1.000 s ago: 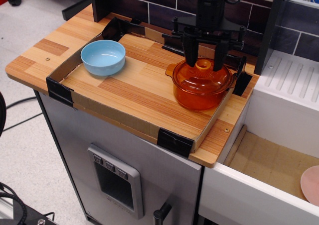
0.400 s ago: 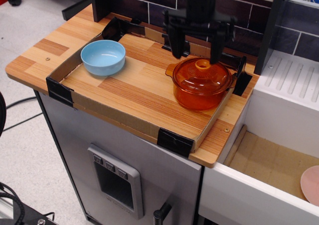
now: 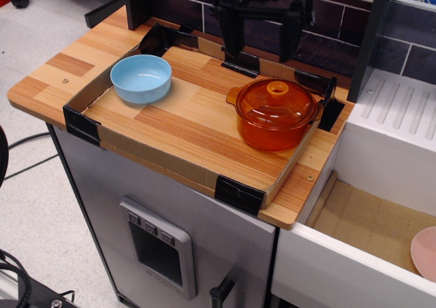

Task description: Put lid on pot

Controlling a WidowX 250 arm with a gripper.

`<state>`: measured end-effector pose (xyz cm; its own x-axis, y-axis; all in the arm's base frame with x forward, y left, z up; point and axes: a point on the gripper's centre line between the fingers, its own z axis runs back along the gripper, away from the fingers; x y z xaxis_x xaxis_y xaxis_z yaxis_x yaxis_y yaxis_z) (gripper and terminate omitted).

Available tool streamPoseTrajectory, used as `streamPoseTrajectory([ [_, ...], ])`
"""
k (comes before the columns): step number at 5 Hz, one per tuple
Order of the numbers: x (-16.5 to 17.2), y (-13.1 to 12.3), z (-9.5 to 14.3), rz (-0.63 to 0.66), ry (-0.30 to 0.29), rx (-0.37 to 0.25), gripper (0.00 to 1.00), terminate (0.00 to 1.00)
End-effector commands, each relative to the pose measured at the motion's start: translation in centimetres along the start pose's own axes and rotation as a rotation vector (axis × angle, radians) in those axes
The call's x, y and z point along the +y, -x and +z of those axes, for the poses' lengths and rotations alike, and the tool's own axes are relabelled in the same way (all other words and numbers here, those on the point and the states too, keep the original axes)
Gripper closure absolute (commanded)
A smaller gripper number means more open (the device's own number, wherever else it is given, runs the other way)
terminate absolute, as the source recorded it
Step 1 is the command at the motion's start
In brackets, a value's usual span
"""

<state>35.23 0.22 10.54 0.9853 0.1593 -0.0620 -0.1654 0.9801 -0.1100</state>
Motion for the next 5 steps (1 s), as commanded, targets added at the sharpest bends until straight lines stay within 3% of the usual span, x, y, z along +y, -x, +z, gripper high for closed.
streamPoseTrajectory([
  [1,-0.14,-0.55,2.94,-0.018,0.011,-0.090,0.00,0.00],
  [4,-0.14,-0.55,2.94,-0.018,0.011,-0.090,0.00,0.00],
  [5,-0.14,-0.55,2.94,-0.018,0.011,-0.090,0.00,1.00],
])
